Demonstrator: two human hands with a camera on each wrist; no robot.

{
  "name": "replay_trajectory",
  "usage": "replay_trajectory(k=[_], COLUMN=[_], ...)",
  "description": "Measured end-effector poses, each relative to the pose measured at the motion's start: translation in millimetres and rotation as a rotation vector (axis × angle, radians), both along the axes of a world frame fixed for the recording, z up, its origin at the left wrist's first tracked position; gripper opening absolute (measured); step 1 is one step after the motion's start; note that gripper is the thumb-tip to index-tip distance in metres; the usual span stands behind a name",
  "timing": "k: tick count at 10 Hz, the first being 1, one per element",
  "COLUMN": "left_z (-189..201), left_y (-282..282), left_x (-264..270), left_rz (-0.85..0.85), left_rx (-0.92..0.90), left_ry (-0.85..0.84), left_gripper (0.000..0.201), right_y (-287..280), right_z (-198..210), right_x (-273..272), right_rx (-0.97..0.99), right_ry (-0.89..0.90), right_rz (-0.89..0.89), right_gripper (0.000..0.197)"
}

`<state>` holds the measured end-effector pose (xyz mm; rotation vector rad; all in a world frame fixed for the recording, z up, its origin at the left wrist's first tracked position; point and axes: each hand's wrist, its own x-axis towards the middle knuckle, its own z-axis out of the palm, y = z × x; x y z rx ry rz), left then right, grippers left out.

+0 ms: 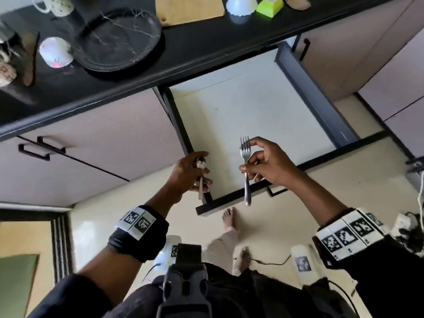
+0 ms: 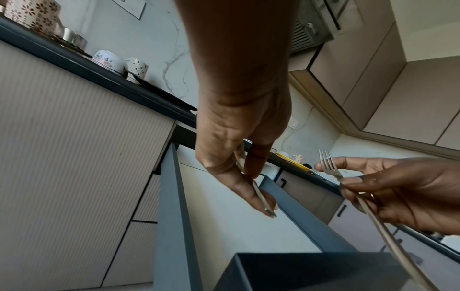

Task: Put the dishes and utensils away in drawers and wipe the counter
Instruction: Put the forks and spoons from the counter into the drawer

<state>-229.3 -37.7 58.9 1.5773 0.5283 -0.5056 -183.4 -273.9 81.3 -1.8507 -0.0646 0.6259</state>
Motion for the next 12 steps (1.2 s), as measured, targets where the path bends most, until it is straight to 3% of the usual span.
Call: replay_trajectory(k=[2,3,6,7,9,10,12], left_z=[-26.9,-28.6,-43.6,-52.3,-76.4,-102.3,-110.4], left_y=[-8.6,-8.4,3.4,1.5,-16.6,-26.5,-29.8], left_x=[59.2,71.4,77.3,79.3,93.7,104.9,117.0], left_rz=[-0.109,-0.185,-0.351,-0.392,-0.452,-0.601,-0.707], left_rx=[0.133,0.230,0.444,0.493,0.594,0.668,0.759], left_ry=[0.068,0.102,0.243,0.257,0.283,0.283,0.322], left_gripper=[0.015,0.013,0.012,0.019,0.023,0.018,0.027], right_y=[14.7,26.6,68.7,74.4,75.8,73.5,79.0], right_z=[-13.2,-25.2,-73.5,-86.7,-123.2,-132.5,-142.8], right_x=[67.8,85.4,124.8,127.0,125.6,134.6,156.8], right_rx=[-0.009,-0.078,-0.378,-0.386,-0.403,-0.429,-0.449], right_ry=[0.099,0.165,0.283,0.328,0.251,0.144,0.123], right_rz=[0.066,0.171,0.631,0.665,0.852,0.977,1.030], right_gripper=[0.017,0.010,0.010,0.014,0.003,0.012,0.021])
